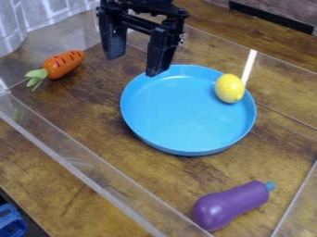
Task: Remove the lemon from the blue tray and put it on the table
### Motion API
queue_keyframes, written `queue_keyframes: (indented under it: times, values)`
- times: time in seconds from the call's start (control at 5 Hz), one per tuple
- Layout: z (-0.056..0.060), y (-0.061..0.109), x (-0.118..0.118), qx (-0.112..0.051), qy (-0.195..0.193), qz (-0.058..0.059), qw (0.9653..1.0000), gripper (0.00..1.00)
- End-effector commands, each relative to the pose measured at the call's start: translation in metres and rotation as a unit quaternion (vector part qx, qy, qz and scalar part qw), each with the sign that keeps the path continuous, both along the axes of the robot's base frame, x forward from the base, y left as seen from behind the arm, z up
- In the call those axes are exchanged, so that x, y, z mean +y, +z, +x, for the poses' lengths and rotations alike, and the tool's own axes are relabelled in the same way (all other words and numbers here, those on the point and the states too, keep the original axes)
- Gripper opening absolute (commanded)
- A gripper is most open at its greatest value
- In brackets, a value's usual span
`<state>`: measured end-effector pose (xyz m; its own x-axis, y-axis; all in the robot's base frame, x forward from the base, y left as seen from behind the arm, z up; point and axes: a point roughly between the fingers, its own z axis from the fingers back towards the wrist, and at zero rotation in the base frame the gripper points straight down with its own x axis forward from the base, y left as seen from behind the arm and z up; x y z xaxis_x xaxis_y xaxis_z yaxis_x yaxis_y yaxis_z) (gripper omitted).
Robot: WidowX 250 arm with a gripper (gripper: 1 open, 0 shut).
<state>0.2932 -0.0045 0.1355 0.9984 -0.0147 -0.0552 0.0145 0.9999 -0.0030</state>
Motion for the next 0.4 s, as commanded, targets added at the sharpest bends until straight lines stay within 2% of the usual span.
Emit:
queue_keyframes:
  times: [0.0,0.2]
  values:
    - [0.002,-0.008,-0.003,0.006,-0.028,-0.001,0.9996,1.0]
    - [0.018,-0.016,-0.002,0.002,-0.014,-0.001,0.9999,1.0]
